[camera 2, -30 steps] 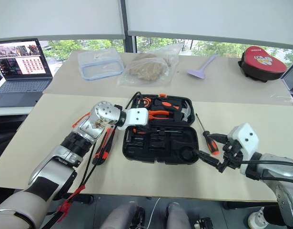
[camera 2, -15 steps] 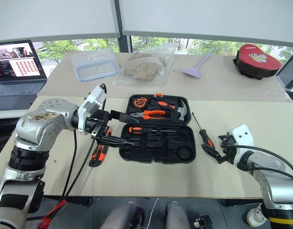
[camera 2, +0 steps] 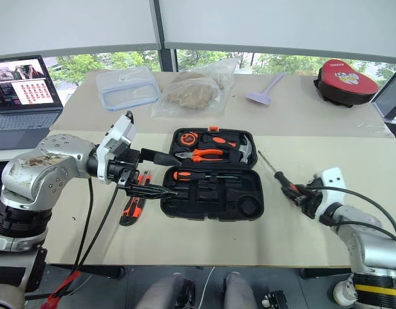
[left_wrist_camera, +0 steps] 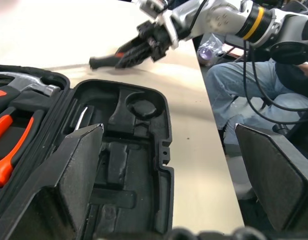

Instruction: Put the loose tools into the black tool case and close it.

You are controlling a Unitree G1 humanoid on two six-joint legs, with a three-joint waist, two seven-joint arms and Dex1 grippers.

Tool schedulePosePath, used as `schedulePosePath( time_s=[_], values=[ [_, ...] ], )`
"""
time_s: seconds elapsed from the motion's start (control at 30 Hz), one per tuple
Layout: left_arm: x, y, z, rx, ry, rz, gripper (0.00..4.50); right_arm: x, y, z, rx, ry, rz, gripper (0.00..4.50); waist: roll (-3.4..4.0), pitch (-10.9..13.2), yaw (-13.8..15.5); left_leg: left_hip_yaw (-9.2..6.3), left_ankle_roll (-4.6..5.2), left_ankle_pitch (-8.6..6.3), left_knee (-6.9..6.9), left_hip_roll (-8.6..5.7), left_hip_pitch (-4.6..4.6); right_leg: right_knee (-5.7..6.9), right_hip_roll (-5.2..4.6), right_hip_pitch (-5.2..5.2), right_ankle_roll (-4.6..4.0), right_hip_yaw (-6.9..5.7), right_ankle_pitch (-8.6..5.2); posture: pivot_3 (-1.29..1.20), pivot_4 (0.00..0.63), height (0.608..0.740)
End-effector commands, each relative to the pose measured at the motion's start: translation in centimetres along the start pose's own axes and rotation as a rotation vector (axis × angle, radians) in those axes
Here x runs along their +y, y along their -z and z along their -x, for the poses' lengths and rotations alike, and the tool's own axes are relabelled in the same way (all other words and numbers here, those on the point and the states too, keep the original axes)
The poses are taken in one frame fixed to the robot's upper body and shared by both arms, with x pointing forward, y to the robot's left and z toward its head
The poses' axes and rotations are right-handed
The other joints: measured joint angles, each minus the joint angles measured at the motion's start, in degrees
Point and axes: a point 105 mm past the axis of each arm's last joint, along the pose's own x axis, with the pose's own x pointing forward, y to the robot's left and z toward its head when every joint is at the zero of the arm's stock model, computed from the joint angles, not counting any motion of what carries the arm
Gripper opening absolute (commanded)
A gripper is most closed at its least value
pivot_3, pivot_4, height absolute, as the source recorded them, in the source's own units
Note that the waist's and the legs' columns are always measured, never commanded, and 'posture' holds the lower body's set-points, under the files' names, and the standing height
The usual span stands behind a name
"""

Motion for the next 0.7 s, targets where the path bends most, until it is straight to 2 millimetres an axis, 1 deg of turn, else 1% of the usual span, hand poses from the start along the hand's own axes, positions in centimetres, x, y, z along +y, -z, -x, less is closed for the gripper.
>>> schedulePosePath(
  time_s=[0.03, 0.07, 0.1, 0.13, 0.2, 0.27, 0.37, 0.47, 0.53, 0.6, 0.7],
  values=[
    [-0.1, -0.6, 0.5, 0.002, -0.019, -0.047, 4.5, -0.8, -5.2, 1.2, -0.112, 0.019, 0.044, 1.04, 0.1, 0.1, -0.1, 0.01, -0.02, 0.01, 0.0, 0.0, 0.0, 0.0, 0.01, 0.0, 0.0, 0.0, 0.0, 0.0, 0.15, 0.728],
    [-0.2, -0.5, 0.6, 0.01, -0.02, -0.048, 4.5, 0.3, -6.4, 1.2, -0.138, -0.052, 0.125, 1.04, 0.19, 0.1, -0.1, 0.07, -0.02, 0.01, 0.0, 0.0, -0.01, 0.0, 0.01, -0.02, 0.0, -0.02, 0.0, 0.0, 0.15, 0.728],
    [-0.2, -0.3, 0.7, 0.018, -0.018, -0.05, 4.5, 1.6, -7.0, 1.2, -0.148, -0.13, 0.201, 1.04, 0.2, 0.1, -0.1, 0.11, -0.02, 0.01, 0.0, 0.0, 0.0, 0.0, 0.01, -0.03, 0.0, -0.01, 0.0, 0.0, 0.15, 0.728],
    [-0.3, -0.1, 0.8, 0.031, -0.014, -0.052, 4.5, 3.5, -7.3, 1.1, -0.143, -0.238, 0.313, 1.04, 0.26, 0.1, -0.1, 0.11, -0.02, 0.01, 0.0, 0.0, 0.02, 0.03, 0.01, -0.03, 0.0, -0.02, -0.01, 0.0, 0.15, 0.728],
    [-0.3, 0.2, 1.0, 0.055, -0.009, -0.056, 4.5, 6.0, -7.0, 1.0, -0.11, -0.398, 0.465, 1.04, 0.25, 0.1, -0.2, 0.11, -0.02, 0.05, -0.08, 0.01, 0.04, 0.03, 0.08, -0.09, -0.02, 0.0, -0.04, 0.0, 0.15, 0.728],
    [-0.3, 0.7, 1.3, 0.082, -0.004, -0.063, 4.5, 8.0, -6.5, 0.8, -0.076, -0.54, 0.572, 1.04, 0.25, 0.1, -0.2, 0.1, -0.06, 0.08, -0.08, 0.09, 0.06, 0.01, 0.19, -0.02, -0.04, -0.01, -0.05, 0.0, 0.15, 0.728],
    [-0.2, 1.3, 1.5, 0.113, 0.002, -0.07, 4.5, 10.0, -6.2, 0.2, -0.05, -0.686, 0.697, 1.04, 0.25, 0.1, 0.0, 0.11, -0.05, 0.09, -0.04, 0.07, 0.04, -0.01, 0.14, 0.01, -0.04, 0.03, -0.05, 0.0, 0.15, 0.728],
    [-0.1, 1.7, 1.6, 0.127, 0.006, -0.077, 4.5, 11.0, -6.0, -0.8, -0.037, -0.757, 0.796, 1.04, 0.24, 0.1, 0.1, 0.1, -0.04, 0.09, 0.0, 0.05, 0.0, 0.0, 0.05, -0.02, -0.04, 0.05, -0.05, 0.0, 0.15, 0.728],
    [-0.1, 1.8, 1.5, 0.127, 0.009, -0.08, 4.5, 11.5, -5.7, -2.0, -0.022, -0.79, 0.882, 1.04, 0.21, 0.1, 0.1, 0.06, -0.03, 0.08, 0.01, 0.05, -0.02, 0.0, -0.18, -0.03, -0.05, 0.08, -0.05, 0.0, 0.15, 0.728],
    [-0.2, 1.8, 1.4, 0.124, 0.011, -0.083, 4.5, 11.3, -5.5, -3.2, -0.008, -0.79, 0.962, 1.04, 0.16, 0.2, 0.0, 0.08, -0.02, 0.08, 0.02, 0.05, -0.04, -0.01, -0.19, -0.05, -0.05, 0.06, -0.05, 0.0, 0.15, 0.728],
    [0.0, 1.6, 1.4, 0.116, 0.0, -0.09, 4.5, 10.8, -5.9, -4.7, -0.012, -0.773, 0.997, 1.04, 0.15, 0.2, 0.0, 0.07, -0.02, 0.08, 0.0, 0.05, -0.08, 0.04, -0.19, -0.13, -0.06, 0.05, -0.05, 0.0, 0.15, 0.728]
  ],
)
